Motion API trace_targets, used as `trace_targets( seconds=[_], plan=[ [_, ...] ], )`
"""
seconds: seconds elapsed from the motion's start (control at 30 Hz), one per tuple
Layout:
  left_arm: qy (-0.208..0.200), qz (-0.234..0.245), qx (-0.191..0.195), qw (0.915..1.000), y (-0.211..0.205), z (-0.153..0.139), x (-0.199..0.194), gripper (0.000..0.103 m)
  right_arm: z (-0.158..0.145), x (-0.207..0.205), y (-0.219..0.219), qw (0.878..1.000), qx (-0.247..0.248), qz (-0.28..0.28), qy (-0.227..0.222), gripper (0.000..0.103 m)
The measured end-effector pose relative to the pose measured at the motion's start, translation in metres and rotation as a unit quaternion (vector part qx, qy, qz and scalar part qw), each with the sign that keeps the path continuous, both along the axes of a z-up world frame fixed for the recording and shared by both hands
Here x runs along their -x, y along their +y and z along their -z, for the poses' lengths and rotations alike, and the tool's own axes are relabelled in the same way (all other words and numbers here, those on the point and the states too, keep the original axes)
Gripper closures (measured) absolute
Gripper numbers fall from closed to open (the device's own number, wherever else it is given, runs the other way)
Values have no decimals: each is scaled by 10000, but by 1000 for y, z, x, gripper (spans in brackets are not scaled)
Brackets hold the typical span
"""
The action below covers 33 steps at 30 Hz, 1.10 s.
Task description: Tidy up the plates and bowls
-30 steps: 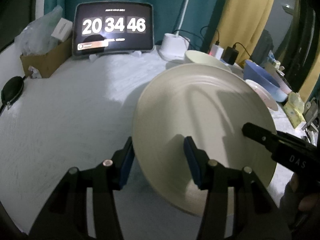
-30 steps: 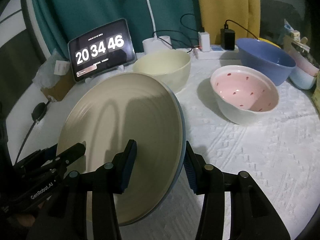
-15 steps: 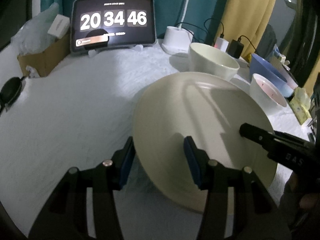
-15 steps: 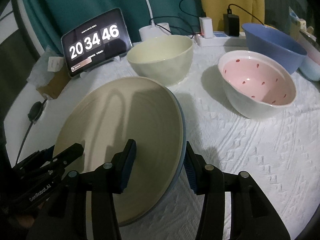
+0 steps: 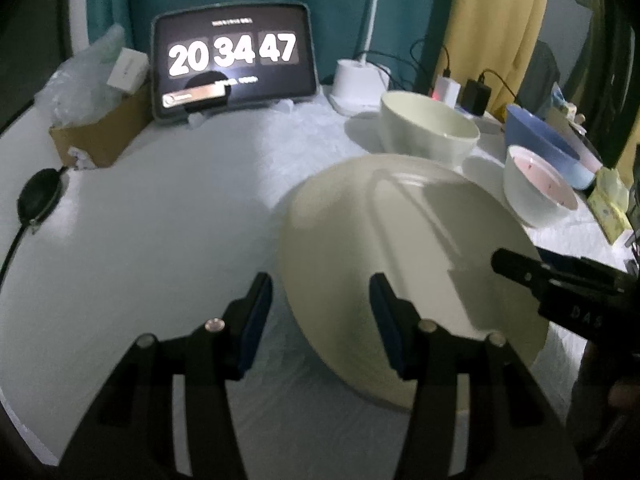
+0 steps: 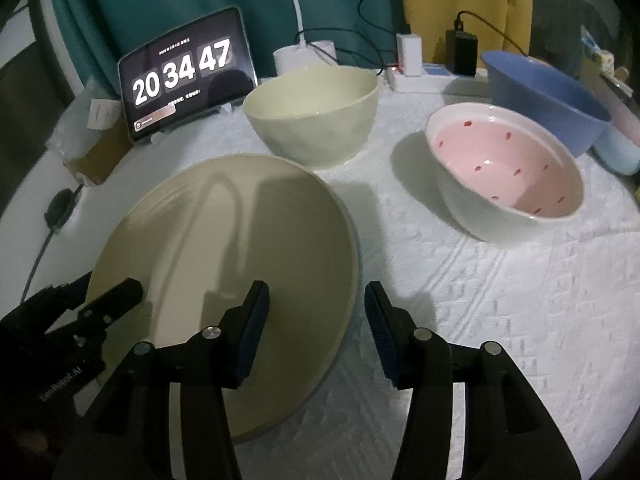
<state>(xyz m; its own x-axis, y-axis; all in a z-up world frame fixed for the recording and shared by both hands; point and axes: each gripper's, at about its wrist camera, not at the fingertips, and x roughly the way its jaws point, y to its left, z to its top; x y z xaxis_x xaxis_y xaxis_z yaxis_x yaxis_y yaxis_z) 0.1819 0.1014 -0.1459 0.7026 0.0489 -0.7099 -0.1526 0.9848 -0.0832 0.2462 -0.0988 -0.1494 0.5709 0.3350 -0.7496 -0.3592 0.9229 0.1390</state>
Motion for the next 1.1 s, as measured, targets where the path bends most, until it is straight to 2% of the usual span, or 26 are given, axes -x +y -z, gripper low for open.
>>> trace_targets(
  seconds=[0.47, 1.1],
  plan=[
    [-466, -76, -22, 9989, -17, -34, 24, 51, -24, 29, -30, 9994, -96, 63, -336, 51],
    [-759, 517, -155, 9957, -85, -65, 21, 51, -48, 43, -98, 9963, -327, 490, -620, 51]
  ],
)
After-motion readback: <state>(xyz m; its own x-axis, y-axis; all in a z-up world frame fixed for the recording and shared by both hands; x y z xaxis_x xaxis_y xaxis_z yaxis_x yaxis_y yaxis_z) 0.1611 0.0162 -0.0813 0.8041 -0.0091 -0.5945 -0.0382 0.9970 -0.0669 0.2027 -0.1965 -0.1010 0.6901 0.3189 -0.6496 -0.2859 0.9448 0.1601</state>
